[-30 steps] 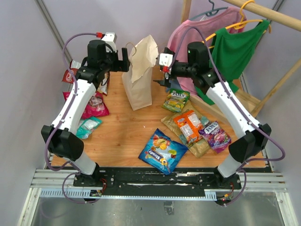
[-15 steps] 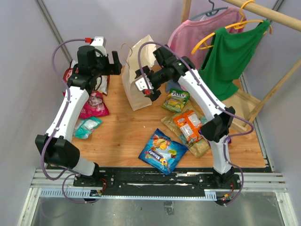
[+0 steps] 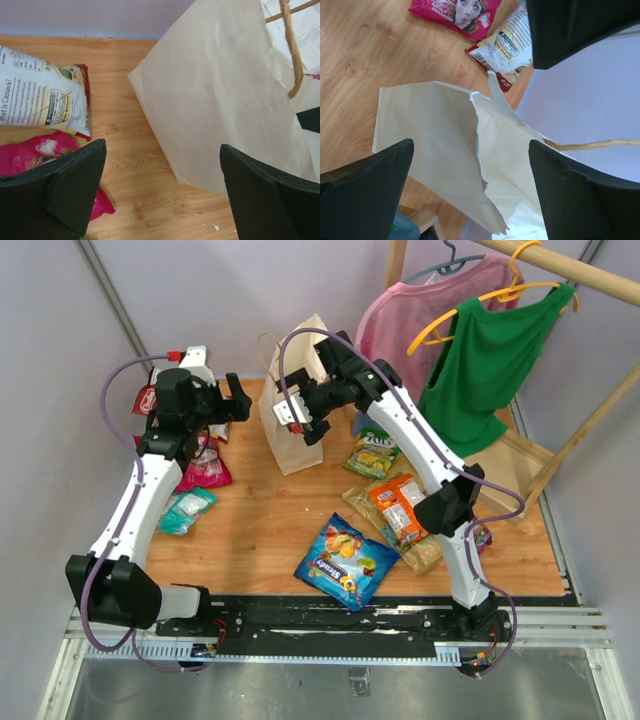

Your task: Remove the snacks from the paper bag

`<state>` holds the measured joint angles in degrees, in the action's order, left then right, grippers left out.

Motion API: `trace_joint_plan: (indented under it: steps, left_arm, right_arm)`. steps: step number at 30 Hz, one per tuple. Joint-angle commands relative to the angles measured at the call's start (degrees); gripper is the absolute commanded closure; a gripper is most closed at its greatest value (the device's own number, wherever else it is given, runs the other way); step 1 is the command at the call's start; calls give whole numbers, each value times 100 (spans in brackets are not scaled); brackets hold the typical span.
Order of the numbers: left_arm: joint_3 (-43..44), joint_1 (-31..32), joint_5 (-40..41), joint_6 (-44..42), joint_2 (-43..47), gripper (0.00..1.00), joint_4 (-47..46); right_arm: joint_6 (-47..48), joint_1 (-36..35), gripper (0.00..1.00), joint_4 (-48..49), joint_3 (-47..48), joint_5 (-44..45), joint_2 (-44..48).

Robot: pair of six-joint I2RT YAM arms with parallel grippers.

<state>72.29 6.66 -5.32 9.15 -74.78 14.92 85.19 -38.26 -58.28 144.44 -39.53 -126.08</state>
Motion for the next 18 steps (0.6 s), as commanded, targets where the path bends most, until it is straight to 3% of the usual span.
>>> trace_joint_plan:
  steps: [1,5,10,13,18]
  left_arm:
    - [-187,-67,-146,53,139,0,-397]
    - [-275,-107,-213,61,131,0,-457]
    - [-351,-128,-274,54,126,0,-507]
    - [-363,-133,-290,44,122,0,-500]
    - [-406,-147,-294,35,165,0,-499]
  right_arm:
    - [-227,-135,0,18,220,189,-180]
    - [-292,-156,5,-224,223,305,-229]
    - [-391,-162,20,-496,193,468,-196]
    - [-414,-168,36,-530,39,471,-47]
    - [-440,-229,77,-483,-227,522,262]
